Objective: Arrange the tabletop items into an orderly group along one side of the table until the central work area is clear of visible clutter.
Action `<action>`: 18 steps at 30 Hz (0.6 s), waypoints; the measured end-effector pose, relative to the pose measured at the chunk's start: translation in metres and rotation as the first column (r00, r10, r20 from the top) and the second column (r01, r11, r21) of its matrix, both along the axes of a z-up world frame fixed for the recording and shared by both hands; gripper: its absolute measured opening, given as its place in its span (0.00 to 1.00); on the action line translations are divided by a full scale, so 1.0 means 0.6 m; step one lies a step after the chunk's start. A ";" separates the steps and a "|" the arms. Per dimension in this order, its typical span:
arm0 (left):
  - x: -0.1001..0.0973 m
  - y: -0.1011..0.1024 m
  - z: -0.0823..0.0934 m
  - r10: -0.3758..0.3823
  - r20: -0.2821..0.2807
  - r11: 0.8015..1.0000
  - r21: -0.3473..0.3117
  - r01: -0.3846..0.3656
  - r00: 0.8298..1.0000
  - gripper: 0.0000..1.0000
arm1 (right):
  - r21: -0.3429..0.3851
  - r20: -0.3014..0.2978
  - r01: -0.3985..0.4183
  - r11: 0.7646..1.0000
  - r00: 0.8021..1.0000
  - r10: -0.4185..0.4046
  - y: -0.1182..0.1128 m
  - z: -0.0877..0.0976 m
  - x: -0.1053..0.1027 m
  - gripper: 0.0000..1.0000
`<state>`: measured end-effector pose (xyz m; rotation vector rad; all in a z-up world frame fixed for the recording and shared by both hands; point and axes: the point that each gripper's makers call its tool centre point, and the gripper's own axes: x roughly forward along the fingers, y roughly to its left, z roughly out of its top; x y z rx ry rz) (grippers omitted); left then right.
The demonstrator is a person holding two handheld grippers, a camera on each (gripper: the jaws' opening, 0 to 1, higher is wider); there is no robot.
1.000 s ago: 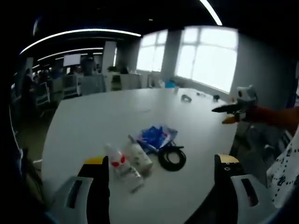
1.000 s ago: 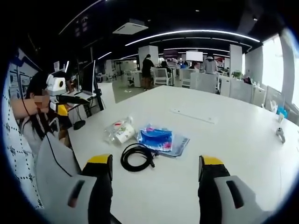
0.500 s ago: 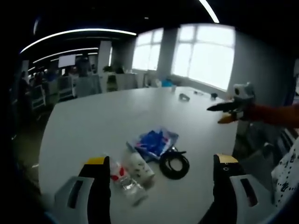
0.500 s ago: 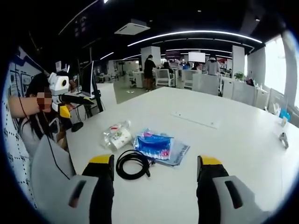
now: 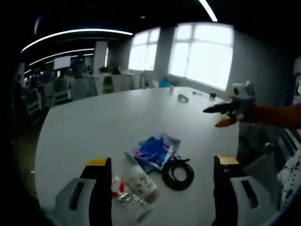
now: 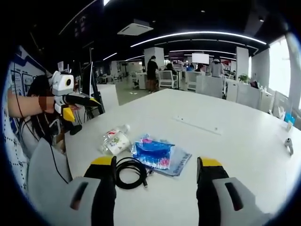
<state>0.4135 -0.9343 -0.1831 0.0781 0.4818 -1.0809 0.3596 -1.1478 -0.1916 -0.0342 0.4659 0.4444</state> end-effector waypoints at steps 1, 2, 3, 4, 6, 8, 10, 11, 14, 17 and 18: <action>0.002 -0.003 -0.001 -0.001 0.000 1.000 -0.001 0.001 1.000 0.87 | 0.000 -0.001 -0.002 1.000 1.000 0.002 0.002 -0.001 0.004 0.68; 0.004 -0.004 -0.002 -0.002 -0.002 1.000 -0.002 0.002 1.000 0.87 | -0.001 0.000 -0.004 1.000 1.000 0.004 0.003 -0.001 0.006 0.68; 0.005 -0.006 -0.003 -0.003 -0.005 1.000 -0.002 0.003 1.000 0.87 | 0.003 0.000 -0.008 1.000 1.000 0.008 0.004 -0.002 0.010 0.68; 0.006 -0.009 -0.004 -0.005 -0.004 1.000 0.000 0.005 1.000 0.87 | 0.004 0.000 -0.009 1.000 1.000 0.009 0.005 -0.003 0.012 0.67; 0.009 -0.014 -0.005 -0.008 -0.008 1.000 -0.001 0.008 1.000 0.87 | 0.005 0.000 -0.011 1.000 1.000 0.011 0.007 -0.005 0.018 0.67; 0.012 -0.017 -0.006 -0.009 -0.006 1.000 -0.001 0.009 1.000 0.86 | 0.011 0.000 -0.014 1.000 1.000 0.014 0.007 -0.006 0.023 0.67; 0.016 -0.022 -0.009 -0.011 -0.011 1.000 -0.003 0.011 1.000 0.86 | 0.008 -0.002 -0.020 1.000 1.000 0.020 0.010 -0.009 0.027 0.67; 0.017 -0.024 -0.010 -0.012 -0.010 1.000 -0.001 0.012 1.000 0.86 | 0.010 -0.003 -0.021 1.000 1.000 0.021 0.011 -0.010 0.029 0.67; 0.023 -0.033 -0.014 -0.017 -0.013 1.000 0.000 0.017 1.000 0.85 | 0.015 -0.004 -0.025 1.000 1.000 0.025 0.009 -0.016 0.037 0.66; 0.029 -0.043 -0.019 -0.023 -0.018 1.000 0.001 0.023 1.000 0.84 | 0.019 -0.007 -0.023 1.000 1.000 0.024 0.009 -0.023 0.044 0.65; 0.030 -0.045 -0.020 -0.024 -0.018 1.000 0.002 0.024 1.000 0.85 | 0.023 -0.008 -0.023 0.999 1.000 0.023 0.008 -0.024 0.046 0.65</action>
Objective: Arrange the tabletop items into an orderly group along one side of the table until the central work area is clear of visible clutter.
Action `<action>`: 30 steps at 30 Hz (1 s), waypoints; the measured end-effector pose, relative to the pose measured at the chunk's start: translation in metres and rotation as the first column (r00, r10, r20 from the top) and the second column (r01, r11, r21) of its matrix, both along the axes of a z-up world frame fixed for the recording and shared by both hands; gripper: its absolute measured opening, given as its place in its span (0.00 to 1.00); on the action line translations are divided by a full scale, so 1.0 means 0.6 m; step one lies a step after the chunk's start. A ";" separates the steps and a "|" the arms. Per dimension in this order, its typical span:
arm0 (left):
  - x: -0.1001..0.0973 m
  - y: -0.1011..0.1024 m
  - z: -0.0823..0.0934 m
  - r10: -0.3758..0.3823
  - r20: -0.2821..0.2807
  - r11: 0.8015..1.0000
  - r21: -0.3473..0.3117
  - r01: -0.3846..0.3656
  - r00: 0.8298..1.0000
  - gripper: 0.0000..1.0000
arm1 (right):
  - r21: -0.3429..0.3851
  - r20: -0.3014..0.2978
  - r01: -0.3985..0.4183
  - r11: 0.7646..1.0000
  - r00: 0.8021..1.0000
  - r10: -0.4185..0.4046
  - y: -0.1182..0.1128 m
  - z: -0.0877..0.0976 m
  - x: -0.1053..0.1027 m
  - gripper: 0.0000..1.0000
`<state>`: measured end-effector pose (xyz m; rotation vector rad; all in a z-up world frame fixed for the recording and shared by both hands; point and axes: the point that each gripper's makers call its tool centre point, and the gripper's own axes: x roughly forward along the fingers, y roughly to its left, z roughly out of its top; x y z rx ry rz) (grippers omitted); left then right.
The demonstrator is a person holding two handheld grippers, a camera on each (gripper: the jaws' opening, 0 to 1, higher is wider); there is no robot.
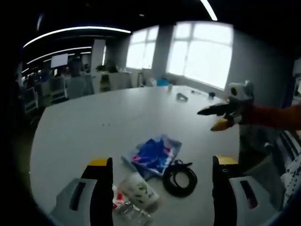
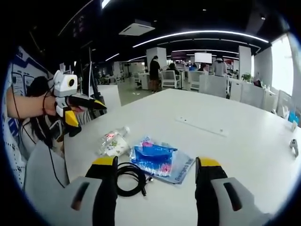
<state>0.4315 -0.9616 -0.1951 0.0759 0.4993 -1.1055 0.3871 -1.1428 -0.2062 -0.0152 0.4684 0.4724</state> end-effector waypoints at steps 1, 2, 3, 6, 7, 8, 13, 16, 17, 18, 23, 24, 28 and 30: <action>0.002 -0.004 -0.002 -0.003 -0.003 1.000 0.000 0.003 1.000 0.85 | 0.001 -0.001 0.000 1.000 1.000 0.000 0.000 -0.001 0.001 0.65; 0.003 -0.006 -0.004 -0.005 -0.006 1.000 0.001 0.005 1.000 0.85 | -0.001 -0.002 0.000 1.000 1.000 0.000 -0.002 -0.004 0.004 0.65; 0.004 -0.010 -0.005 -0.008 -0.007 1.000 0.001 0.008 1.000 0.85 | 0.000 -0.003 0.000 1.000 1.000 0.000 -0.003 -0.006 0.005 0.65; 0.008 -0.020 -0.011 -0.015 -0.014 1.000 0.004 0.015 1.000 0.84 | 0.004 -0.006 0.001 1.000 1.000 -0.001 -0.003 -0.011 0.011 0.64; 0.009 -0.022 -0.013 -0.016 -0.014 1.000 0.006 0.016 1.000 0.84 | 0.005 -0.008 0.000 1.000 1.000 0.000 -0.003 -0.013 0.013 0.63; 0.011 -0.025 -0.016 -0.019 -0.013 1.000 0.010 0.019 1.000 0.84 | 0.007 -0.008 -0.001 1.000 1.000 0.001 -0.002 -0.014 0.014 0.63; 0.017 -0.036 -0.024 -0.024 -0.021 1.000 0.013 0.024 1.000 0.83 | 0.009 -0.013 -0.004 1.000 1.000 0.004 -0.002 -0.020 0.024 0.62; 0.020 -0.043 -0.031 -0.027 -0.027 0.999 0.019 0.027 0.999 0.83 | 0.011 -0.014 -0.005 1.000 1.000 0.006 -0.001 -0.022 0.029 0.61; 0.021 -0.044 -0.033 -0.027 -0.028 0.999 0.019 0.027 0.999 0.83 | 0.009 -0.018 -0.006 1.000 1.000 0.006 -0.001 -0.024 0.030 0.61; 0.022 -0.045 -0.035 -0.026 -0.031 0.999 0.021 0.027 0.999 0.82 | 0.006 -0.018 -0.006 1.000 1.000 0.006 0.001 -0.025 0.030 0.61; 0.027 -0.051 -0.050 -0.026 -0.038 0.999 0.042 0.028 0.999 0.80 | 0.013 -0.024 -0.005 1.000 1.000 0.006 0.000 -0.037 0.039 0.59; 0.029 -0.053 -0.052 -0.025 -0.038 0.999 0.044 0.027 0.999 0.80 | 0.011 -0.027 -0.005 1.000 1.000 0.005 -0.001 -0.039 0.040 0.59; 0.032 -0.058 -0.063 -0.026 -0.041 0.998 0.063 0.029 0.999 0.77 | 0.015 -0.030 -0.002 1.000 1.000 0.002 -0.001 -0.048 0.045 0.57; 0.034 -0.060 -0.069 -0.030 -0.041 0.996 0.080 0.033 0.999 0.76 | 0.015 -0.032 -0.001 1.000 0.999 0.002 0.000 -0.051 0.047 0.56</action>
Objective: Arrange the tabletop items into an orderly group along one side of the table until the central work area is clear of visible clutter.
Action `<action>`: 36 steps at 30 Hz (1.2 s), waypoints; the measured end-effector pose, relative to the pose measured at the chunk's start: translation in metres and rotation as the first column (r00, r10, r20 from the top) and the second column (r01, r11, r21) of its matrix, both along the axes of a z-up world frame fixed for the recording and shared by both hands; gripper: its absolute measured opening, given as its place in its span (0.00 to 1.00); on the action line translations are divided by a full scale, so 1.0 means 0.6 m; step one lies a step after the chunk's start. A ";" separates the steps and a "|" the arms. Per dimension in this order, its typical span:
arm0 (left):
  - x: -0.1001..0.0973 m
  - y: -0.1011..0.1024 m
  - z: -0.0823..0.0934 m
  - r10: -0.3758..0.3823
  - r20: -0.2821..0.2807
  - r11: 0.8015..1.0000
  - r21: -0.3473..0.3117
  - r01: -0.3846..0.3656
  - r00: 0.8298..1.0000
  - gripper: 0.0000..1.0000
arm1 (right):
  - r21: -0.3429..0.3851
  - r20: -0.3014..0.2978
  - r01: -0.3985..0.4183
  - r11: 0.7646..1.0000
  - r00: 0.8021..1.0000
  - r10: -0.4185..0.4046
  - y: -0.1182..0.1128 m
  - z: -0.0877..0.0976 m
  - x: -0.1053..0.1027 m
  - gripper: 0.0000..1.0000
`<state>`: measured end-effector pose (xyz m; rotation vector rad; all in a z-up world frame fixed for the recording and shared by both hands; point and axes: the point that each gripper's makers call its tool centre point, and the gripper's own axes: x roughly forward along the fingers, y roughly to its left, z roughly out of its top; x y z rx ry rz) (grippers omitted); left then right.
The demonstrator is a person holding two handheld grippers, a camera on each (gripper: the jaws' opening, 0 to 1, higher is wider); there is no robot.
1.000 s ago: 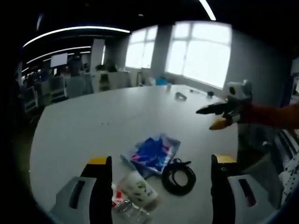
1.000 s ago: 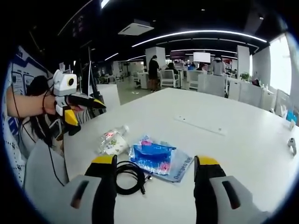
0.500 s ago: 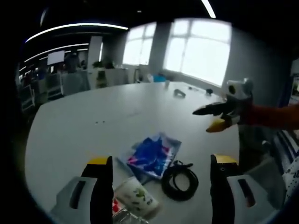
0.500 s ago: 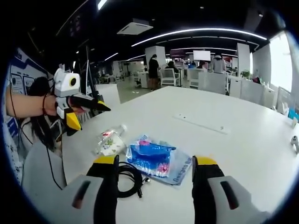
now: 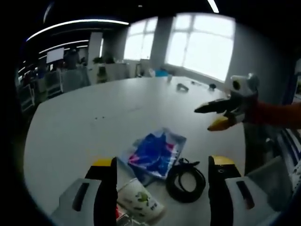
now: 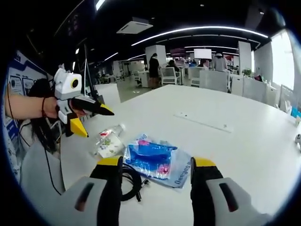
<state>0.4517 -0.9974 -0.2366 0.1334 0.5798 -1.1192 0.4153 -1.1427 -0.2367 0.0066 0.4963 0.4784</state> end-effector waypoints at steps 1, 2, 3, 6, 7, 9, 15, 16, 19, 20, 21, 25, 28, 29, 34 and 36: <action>0.001 -0.004 -0.001 -0.003 0.000 1.000 -0.001 0.003 1.000 0.76 | 0.005 0.000 0.000 1.000 1.000 0.000 0.001 -0.002 0.002 0.56; 0.003 -0.005 -0.005 -0.003 -0.007 1.000 0.007 0.003 1.000 0.76 | 0.008 -0.003 0.001 1.000 1.000 -0.001 0.002 -0.004 0.004 0.56; 0.004 -0.007 -0.006 -0.006 -0.005 1.000 0.011 0.006 1.000 0.76 | 0.007 -0.004 0.001 1.000 1.000 -0.001 0.003 -0.006 0.006 0.55; 0.008 -0.011 -0.012 -0.006 -0.009 1.000 0.016 0.006 1.000 0.76 | 0.009 -0.008 0.000 1.000 1.000 0.000 0.005 -0.011 0.010 0.55; 0.009 -0.013 -0.014 -0.009 -0.006 1.000 0.021 0.009 1.000 0.76 | 0.009 -0.009 -0.001 1.000 1.000 0.001 0.006 -0.014 0.011 0.55; 0.012 -0.013 -0.019 -0.008 -0.009 0.999 0.031 0.009 1.000 0.75 | 0.010 -0.012 -0.001 1.000 1.000 0.001 0.007 -0.017 0.014 0.54; 0.019 -0.018 -0.033 -0.005 -0.007 0.998 0.058 0.006 1.000 0.71 | 0.004 -0.027 0.002 1.000 1.000 -0.002 0.006 -0.032 0.020 0.53; 0.020 -0.019 -0.036 -0.003 -0.009 0.998 0.064 0.004 1.000 0.70 | 0.004 -0.028 0.004 1.000 1.000 -0.003 0.006 -0.034 0.020 0.53; 0.022 -0.024 -0.043 -0.005 -0.009 0.997 0.075 0.006 1.000 0.68 | 0.004 -0.032 0.009 1.000 0.999 -0.009 0.004 -0.038 0.023 0.52; 0.024 -0.025 -0.046 -0.005 -0.007 0.997 0.082 0.005 1.000 0.68 | 0.007 -0.034 0.011 1.000 0.999 -0.011 0.003 -0.041 0.025 0.51; 0.025 -0.024 -0.051 -0.002 -0.009 0.995 0.100 0.003 1.000 0.66 | 0.006 -0.036 0.012 1.000 0.999 -0.012 0.004 -0.043 0.026 0.51; 0.029 -0.030 -0.058 -0.003 -0.012 0.994 0.112 0.004 1.000 0.63 | 0.001 -0.045 0.011 1.000 0.999 -0.011 0.005 -0.053 0.033 0.49; 0.032 -0.031 -0.065 -0.006 -0.013 0.991 0.134 0.007 1.000 0.62 | 0.000 -0.047 0.006 1.000 0.999 -0.006 0.009 -0.058 0.040 0.48; 0.033 -0.032 -0.068 -0.007 -0.014 0.990 0.137 0.008 1.000 0.62 | -0.004 -0.049 0.004 1.000 0.999 -0.004 0.011 -0.061 0.043 0.48; 0.038 -0.034 -0.082 -0.006 -0.019 0.984 0.176 0.010 1.000 0.59 | -0.033 -0.051 -0.014 0.999 0.999 0.012 0.016 -0.073 0.053 0.44; 0.041 -0.034 -0.086 -0.002 -0.016 0.981 0.195 0.006 1.000 0.57 | -0.040 -0.050 -0.016 0.999 0.999 0.013 0.017 -0.076 0.057 0.43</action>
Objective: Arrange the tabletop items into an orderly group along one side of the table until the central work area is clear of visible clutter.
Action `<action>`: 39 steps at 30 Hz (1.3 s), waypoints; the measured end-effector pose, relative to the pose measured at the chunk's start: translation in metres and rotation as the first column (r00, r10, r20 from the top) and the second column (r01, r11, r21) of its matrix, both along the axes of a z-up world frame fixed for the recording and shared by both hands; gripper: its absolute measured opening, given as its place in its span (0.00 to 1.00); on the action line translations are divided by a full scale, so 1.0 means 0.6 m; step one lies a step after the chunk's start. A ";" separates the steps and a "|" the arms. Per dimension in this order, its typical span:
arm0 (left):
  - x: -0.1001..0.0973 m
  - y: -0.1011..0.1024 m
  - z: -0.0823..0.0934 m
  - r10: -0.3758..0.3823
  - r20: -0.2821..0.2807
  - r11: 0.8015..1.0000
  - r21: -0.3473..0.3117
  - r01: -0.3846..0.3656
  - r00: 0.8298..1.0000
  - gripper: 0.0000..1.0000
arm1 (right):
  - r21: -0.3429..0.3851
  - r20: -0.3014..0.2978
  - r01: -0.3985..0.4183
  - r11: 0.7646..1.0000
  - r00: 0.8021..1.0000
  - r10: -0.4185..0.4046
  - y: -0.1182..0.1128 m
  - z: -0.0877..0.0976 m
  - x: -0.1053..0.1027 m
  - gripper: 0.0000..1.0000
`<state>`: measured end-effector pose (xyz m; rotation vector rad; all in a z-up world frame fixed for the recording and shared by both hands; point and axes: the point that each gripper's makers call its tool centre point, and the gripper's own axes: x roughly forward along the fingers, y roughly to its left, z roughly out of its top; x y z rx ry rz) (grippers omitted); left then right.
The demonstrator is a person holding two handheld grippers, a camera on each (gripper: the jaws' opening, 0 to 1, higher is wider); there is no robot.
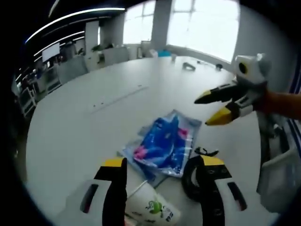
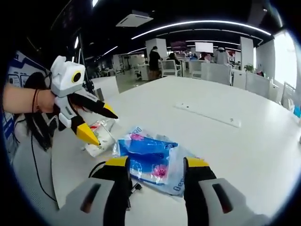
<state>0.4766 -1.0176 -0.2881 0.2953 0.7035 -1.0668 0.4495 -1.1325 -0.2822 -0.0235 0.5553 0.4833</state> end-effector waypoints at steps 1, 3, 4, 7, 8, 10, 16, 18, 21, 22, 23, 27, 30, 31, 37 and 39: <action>0.001 -0.001 -0.001 0.002 0.000 1.000 -0.001 -0.002 1.000 0.56 | 0.004 -0.002 -0.002 1.000 1.000 0.002 0.001 -0.001 0.002 0.43; 0.002 0.001 -0.008 0.016 -0.021 1.000 0.015 -0.016 1.000 0.54 | 0.001 -0.002 -0.001 1.000 1.000 0.001 0.003 -0.004 0.005 0.41; 0.002 -0.001 -0.008 0.019 -0.019 1.000 0.007 -0.019 1.000 0.54 | 0.003 0.000 -0.003 1.000 1.000 0.003 0.004 -0.005 0.007 0.40; 0.002 -0.005 -0.015 0.023 -0.031 1.000 0.016 -0.022 0.999 0.52 | 0.006 -0.003 -0.003 1.000 1.000 0.003 0.005 -0.009 0.010 0.40; 0.001 -0.006 -0.018 0.020 -0.035 1.000 0.022 -0.020 0.999 0.52 | 0.008 -0.008 -0.005 1.000 1.000 0.005 0.006 -0.013 0.011 0.40; 0.001 -0.007 -0.023 0.015 -0.039 0.999 0.036 -0.013 0.999 0.51 | 0.004 -0.012 -0.005 1.000 1.000 0.005 0.005 -0.018 0.011 0.39; 0.005 -0.007 -0.033 0.008 -0.043 0.997 0.073 -0.005 0.999 0.46 | 0.001 -0.024 0.002 1.000 1.000 -0.002 0.002 -0.028 0.013 0.37; 0.007 -0.008 -0.037 0.008 -0.050 0.996 0.084 -0.004 0.999 0.46 | -0.009 -0.025 -0.002 1.000 1.000 0.002 0.001 -0.031 0.014 0.37; 0.008 -0.007 -0.044 0.003 -0.058 0.994 0.113 0.004 0.998 0.44 | -0.022 -0.024 -0.006 1.000 1.000 0.006 0.001 -0.034 0.015 0.36; 0.009 -0.009 -0.046 0.002 -0.059 0.993 0.119 0.005 0.998 0.42 | -0.026 -0.026 -0.006 1.000 1.000 0.005 0.000 -0.035 0.016 0.36; 0.009 -0.009 -0.047 0.002 -0.062 0.992 0.125 0.006 0.998 0.42 | -0.028 -0.027 -0.006 1.000 1.000 0.005 0.000 -0.036 0.017 0.36; 0.010 -0.014 -0.048 0.009 -0.089 0.992 0.128 0.002 0.996 0.39 | -0.035 -0.028 -0.002 0.999 1.000 0.001 -0.002 -0.040 0.021 0.35; 0.011 -0.010 -0.052 0.027 -0.106 0.988 0.152 -0.011 0.994 0.37 | -0.049 -0.031 -0.003 0.999 1.000 0.002 -0.002 -0.044 0.023 0.34; 0.012 -0.009 -0.053 0.033 -0.113 0.987 0.159 -0.015 0.993 0.37 | -0.060 -0.030 -0.009 0.998 1.000 0.007 -0.002 -0.046 0.024 0.33; 0.014 -0.003 -0.062 0.069 -0.156 0.981 0.192 -0.039 0.985 0.32 | -0.081 -0.029 -0.022 0.997 0.999 0.020 0.001 -0.052 0.025 0.32; 0.015 -0.005 -0.065 0.076 -0.161 0.980 0.195 -0.043 0.984 0.32 | -0.078 -0.033 -0.020 0.997 0.999 0.017 0.001 -0.055 0.026 0.31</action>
